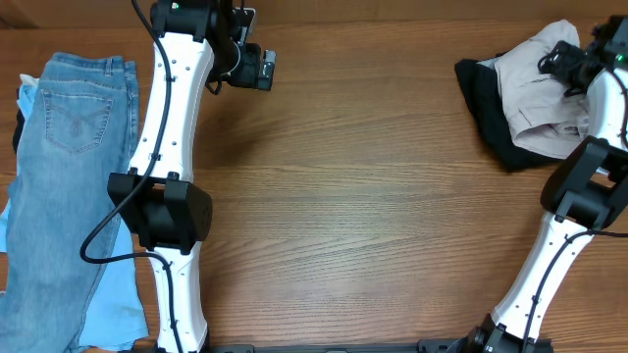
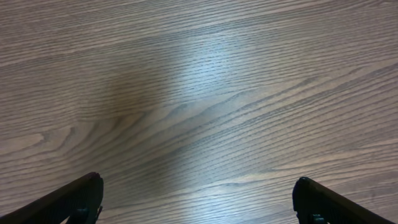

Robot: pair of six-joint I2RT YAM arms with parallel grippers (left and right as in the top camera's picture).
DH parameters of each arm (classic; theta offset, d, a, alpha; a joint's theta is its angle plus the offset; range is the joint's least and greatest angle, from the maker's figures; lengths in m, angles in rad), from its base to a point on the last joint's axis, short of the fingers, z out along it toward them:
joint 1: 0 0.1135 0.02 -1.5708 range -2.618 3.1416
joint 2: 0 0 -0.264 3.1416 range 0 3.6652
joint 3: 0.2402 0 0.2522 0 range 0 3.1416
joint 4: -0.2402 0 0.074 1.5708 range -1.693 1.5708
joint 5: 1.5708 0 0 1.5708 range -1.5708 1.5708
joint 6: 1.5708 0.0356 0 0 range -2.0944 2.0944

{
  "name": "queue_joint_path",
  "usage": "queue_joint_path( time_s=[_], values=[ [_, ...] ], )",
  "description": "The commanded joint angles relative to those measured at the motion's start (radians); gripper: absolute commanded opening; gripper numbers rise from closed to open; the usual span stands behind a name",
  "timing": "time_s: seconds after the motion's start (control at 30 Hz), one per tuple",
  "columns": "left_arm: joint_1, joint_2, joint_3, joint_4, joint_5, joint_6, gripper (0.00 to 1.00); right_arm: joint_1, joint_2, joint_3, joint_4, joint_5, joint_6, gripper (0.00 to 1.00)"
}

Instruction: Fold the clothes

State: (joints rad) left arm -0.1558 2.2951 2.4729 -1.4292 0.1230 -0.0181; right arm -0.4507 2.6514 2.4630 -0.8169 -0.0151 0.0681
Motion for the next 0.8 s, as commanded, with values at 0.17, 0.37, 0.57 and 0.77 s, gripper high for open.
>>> queue_joint_path(
  time_s=[0.17,0.37,0.57,0.77],
  values=[
    [0.000,-0.041,0.043,-0.010,-0.013,0.023,1.00,0.042,-0.043,0.679,-0.692,-0.161,0.014,1.00],
    [0.000,-0.068,0.050,-0.024,-0.014,0.023,1.00,0.065,-0.047,0.619,-0.877,-0.236,0.016,1.00],
    [0.000,-0.068,0.050,-0.040,-0.014,0.023,1.00,0.091,-0.047,0.349,-0.877,-0.164,0.015,0.36],
    [-0.001,-0.068,0.050,-0.040,-0.014,0.022,1.00,0.092,-0.047,0.146,-0.798,-0.037,0.015,0.16]
  ],
)
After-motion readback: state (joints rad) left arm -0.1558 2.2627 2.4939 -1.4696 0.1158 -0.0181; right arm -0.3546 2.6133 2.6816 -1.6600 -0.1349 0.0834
